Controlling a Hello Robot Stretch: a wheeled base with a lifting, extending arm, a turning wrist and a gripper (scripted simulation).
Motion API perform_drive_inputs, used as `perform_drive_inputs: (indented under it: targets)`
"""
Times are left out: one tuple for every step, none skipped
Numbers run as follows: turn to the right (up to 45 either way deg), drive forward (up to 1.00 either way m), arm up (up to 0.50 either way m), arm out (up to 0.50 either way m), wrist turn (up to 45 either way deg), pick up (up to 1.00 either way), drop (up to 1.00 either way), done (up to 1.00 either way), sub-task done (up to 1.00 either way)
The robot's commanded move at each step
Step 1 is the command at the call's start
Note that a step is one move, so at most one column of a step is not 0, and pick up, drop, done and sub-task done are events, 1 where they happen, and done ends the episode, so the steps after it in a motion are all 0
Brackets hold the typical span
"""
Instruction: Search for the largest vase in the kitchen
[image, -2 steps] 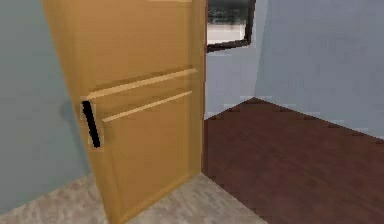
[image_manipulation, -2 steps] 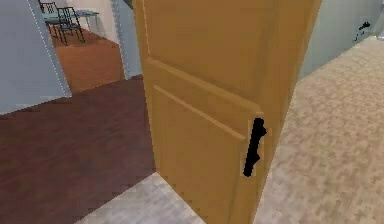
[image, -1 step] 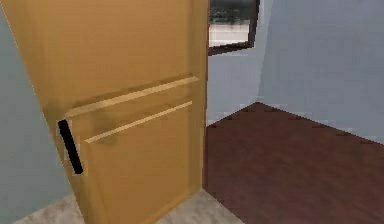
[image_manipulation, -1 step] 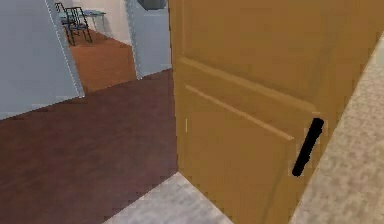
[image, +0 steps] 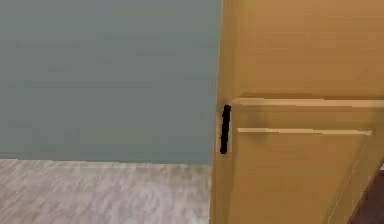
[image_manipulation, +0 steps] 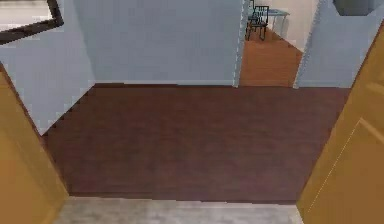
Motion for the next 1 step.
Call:
perform_drive_inputs:
  targets:
    - [-45.0,0.00,0.00,0.00,0.0,0.00,0.00,0.00,0.00]
